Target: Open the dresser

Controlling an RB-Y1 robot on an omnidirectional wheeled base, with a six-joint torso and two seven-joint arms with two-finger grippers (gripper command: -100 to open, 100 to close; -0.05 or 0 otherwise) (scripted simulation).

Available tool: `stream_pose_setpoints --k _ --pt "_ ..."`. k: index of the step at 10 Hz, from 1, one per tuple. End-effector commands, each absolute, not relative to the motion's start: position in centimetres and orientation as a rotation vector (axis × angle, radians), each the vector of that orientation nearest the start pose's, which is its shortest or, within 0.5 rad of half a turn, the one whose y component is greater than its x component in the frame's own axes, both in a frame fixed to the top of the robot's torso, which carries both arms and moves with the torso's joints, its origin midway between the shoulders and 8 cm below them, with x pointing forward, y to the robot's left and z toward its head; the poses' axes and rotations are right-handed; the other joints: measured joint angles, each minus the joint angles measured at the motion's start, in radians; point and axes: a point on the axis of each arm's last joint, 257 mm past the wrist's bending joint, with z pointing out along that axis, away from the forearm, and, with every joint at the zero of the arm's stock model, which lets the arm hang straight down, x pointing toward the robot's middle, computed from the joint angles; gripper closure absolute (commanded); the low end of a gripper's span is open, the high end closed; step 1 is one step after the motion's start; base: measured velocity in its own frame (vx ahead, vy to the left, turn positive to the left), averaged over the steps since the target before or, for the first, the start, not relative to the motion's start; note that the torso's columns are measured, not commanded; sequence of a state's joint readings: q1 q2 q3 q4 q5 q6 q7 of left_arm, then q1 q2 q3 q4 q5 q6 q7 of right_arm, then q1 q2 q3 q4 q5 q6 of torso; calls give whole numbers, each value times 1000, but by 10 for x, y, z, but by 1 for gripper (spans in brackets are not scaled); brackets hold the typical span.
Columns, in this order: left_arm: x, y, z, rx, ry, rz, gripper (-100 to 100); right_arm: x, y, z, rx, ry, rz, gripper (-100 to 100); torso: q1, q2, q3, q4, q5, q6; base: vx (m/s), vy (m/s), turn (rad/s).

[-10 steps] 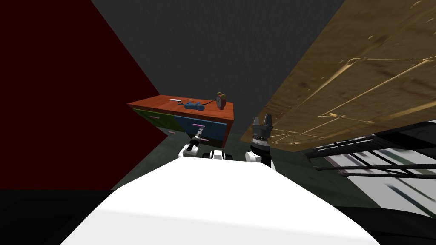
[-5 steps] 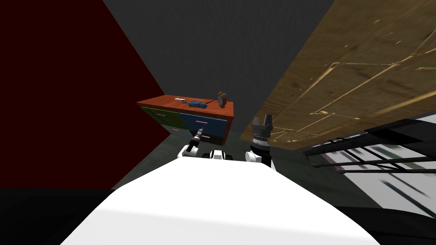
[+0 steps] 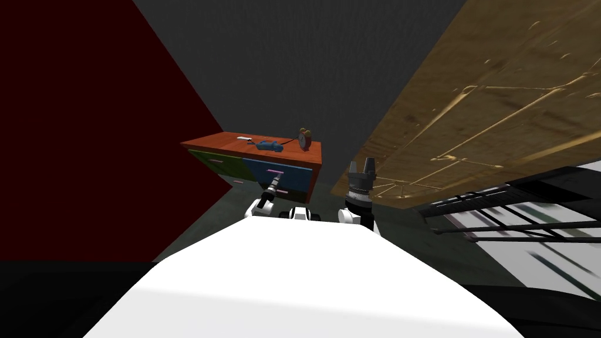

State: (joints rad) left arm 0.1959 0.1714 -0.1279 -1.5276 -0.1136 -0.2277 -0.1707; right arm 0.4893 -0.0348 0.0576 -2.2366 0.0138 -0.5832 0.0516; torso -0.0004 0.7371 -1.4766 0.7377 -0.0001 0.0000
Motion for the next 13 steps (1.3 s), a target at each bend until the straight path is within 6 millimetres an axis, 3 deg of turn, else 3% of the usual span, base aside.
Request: stream_pose_setpoints --k 1,2,3,8,9,13 --pt "476 226 -293 -831 1468 -961 -100 342 -253 23 572 628 1321 0 0 2 2 1 0 0 84 -15 -4" --pt "476 226 -292 -831 1468 -961 -100 342 -253 23 572 628 1321 0 1 7 4 2 0 0 20 -4 2" --pt "476 226 -292 -831 1468 -962 100 342 -253 23 572 628 1321 0 2 8 5 2 0 0 10 -2 0" --pt "470 224 -290 -826 1476 -965 100 342 -253 23 572 627 1321 0 0 1 1 0 0 0 -146 12 19" --pt "472 225 -291 -829 1475 -961 -100 342 -253 23 572 627 1321 0 0 -5 -3 -1 0 0 62 -14 -29" --pt "477 228 -291 -831 1471 -956 -100 342 -253 23 572 628 1321 0 1 -1 -1 0 0 0 159 -13 -16"
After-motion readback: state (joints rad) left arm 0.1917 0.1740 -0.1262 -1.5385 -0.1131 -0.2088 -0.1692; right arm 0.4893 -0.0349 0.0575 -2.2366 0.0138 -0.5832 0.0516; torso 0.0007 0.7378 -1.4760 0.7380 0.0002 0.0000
